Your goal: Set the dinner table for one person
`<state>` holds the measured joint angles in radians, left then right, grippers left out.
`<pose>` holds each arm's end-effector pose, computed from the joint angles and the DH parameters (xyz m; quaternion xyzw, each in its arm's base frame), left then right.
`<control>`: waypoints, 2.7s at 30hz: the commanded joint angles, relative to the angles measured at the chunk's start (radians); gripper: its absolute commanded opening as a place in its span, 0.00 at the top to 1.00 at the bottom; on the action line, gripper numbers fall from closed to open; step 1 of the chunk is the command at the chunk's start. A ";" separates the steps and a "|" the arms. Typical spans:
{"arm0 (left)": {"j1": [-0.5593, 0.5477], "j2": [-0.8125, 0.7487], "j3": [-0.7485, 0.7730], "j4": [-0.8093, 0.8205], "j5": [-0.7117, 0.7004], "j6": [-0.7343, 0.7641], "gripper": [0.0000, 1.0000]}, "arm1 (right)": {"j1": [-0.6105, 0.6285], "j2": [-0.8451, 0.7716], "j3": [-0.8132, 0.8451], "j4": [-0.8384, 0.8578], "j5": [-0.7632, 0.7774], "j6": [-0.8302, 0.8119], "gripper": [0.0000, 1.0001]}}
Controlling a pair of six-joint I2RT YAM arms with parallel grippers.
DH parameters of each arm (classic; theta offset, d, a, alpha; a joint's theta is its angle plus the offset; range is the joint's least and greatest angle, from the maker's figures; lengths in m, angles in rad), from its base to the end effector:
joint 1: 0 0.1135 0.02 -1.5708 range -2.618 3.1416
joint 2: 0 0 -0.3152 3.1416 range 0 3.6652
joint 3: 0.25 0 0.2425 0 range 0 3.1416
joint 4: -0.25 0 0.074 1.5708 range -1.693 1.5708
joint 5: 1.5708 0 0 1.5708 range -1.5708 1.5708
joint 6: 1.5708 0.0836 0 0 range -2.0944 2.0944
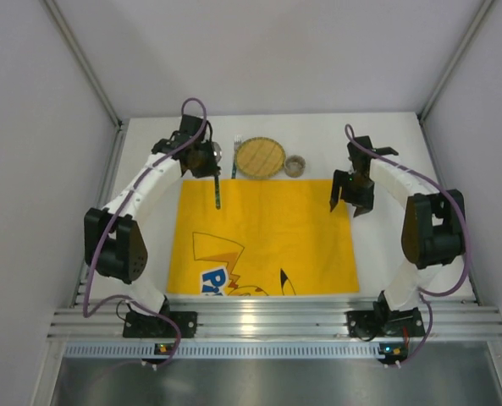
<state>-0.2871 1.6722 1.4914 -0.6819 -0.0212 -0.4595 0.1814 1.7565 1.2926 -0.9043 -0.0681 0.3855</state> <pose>0.3806 -0.1105 0.3241 -0.0844 0.9341 -0.1172 0.3264 0.3401 0.0682 0.2176 0.0979 0.9895 0.0608 0.0876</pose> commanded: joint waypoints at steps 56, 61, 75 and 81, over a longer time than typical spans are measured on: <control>-0.122 0.256 0.243 -0.064 0.122 -0.385 0.40 | -0.122 -0.264 0.022 0.005 -0.110 0.145 0.00; 0.067 0.273 0.127 0.086 0.202 -0.298 0.48 | -0.120 -0.292 0.033 -0.013 -0.139 0.127 0.00; 0.161 0.701 0.544 0.114 0.425 -0.116 0.60 | -0.137 -0.330 -0.021 -0.051 -0.064 0.112 0.00; 0.148 0.657 0.495 0.047 0.368 0.065 0.62 | -0.169 -0.313 -0.030 -0.050 -0.049 0.110 0.00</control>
<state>-0.1314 2.3890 1.9900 -0.6052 0.3588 -0.5262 0.0353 1.4651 1.2675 -0.9470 -0.1402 0.4984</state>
